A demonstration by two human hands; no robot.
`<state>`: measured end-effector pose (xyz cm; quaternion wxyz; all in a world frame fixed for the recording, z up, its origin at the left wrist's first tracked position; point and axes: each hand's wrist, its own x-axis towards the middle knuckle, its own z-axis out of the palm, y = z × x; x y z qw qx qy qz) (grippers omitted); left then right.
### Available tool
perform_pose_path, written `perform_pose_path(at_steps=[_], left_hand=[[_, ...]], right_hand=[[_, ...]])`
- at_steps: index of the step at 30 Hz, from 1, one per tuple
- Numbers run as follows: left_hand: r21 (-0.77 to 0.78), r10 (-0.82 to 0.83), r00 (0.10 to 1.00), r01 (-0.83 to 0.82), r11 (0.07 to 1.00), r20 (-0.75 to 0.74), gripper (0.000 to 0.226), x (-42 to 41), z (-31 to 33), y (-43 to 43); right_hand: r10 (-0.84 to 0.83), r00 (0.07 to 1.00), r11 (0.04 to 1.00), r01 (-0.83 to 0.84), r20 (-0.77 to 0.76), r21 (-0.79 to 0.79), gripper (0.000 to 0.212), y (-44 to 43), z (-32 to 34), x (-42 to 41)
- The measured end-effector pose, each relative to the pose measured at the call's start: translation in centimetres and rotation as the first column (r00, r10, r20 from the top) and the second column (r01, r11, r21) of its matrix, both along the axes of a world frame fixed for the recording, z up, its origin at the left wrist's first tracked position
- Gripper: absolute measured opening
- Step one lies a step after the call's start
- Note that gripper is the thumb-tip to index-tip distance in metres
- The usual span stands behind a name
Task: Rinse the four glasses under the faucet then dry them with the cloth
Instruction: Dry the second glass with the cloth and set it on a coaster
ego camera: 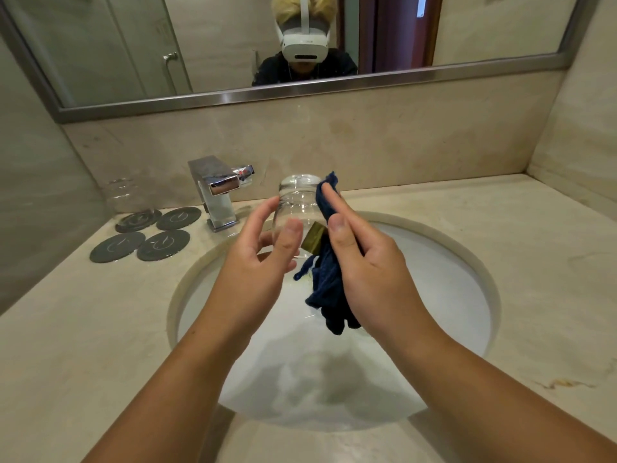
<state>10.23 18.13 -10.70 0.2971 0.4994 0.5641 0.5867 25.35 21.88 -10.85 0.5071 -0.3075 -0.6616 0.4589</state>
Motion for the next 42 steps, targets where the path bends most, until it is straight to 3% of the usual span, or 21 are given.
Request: perform_pose_path(at_steps=[4,7,9,14,20,25,28,30,34,42], left_hand=[[0.034,0.002,0.997,-0.004,0.999,0.074,0.055,0.21,0.29,-0.36],[0.038,-0.047,0.978,0.040,0.998,0.203,0.078,0.01,0.35,-0.31],[0.032,-0.083,0.965,0.077,0.996,0.247,0.081,-0.02,0.47,-0.24],[-0.062,-0.131,0.978,0.143,0.988,0.162,0.064,-0.19,0.40,-0.35],[-0.044,-0.020,0.986,0.027,0.999,0.163,0.039,-0.54,0.47,0.00],[-0.009,-0.002,0.998,0.002,1.000,0.057,0.051,-0.64,0.23,-0.31],[-0.004,-0.041,0.988,0.042,0.999,0.151,0.035,-0.43,0.64,-0.62],[0.001,-0.063,0.976,0.064,0.998,0.207,0.036,-0.28,0.78,-0.75],[0.007,-0.013,0.951,0.011,1.000,0.308,0.067,0.14,0.96,-0.37],[-0.037,0.035,0.992,-0.031,0.999,0.121,0.064,-0.22,0.06,0.04]], right_hand=[[0.017,1.000,0.999,-0.017,0.012,0.042,0.040,0.09,-0.06,-0.03],[0.035,0.997,0.999,-0.038,-0.071,-0.033,0.038,0.29,0.01,-0.04],[0.045,0.993,0.995,-0.054,-0.112,-0.080,0.038,0.44,0.04,-0.05],[0.029,0.997,0.994,-0.037,-0.075,-0.108,0.036,0.48,0.01,0.08],[-0.010,0.999,1.000,0.010,0.035,0.007,0.039,-0.24,0.08,-0.01],[-0.016,0.998,0.999,0.014,0.053,0.039,0.039,-0.01,-0.05,-0.12],[0.018,0.999,0.999,-0.020,-0.034,-0.039,0.036,0.30,-0.20,-0.28],[0.033,0.995,0.995,-0.042,-0.097,-0.087,0.035,0.45,0.02,-0.35],[0.046,0.990,0.986,-0.066,-0.133,-0.153,0.035,0.62,0.15,-0.16],[-0.006,1.000,1.000,0.006,-0.010,0.002,0.038,-0.11,-0.13,-0.15]])
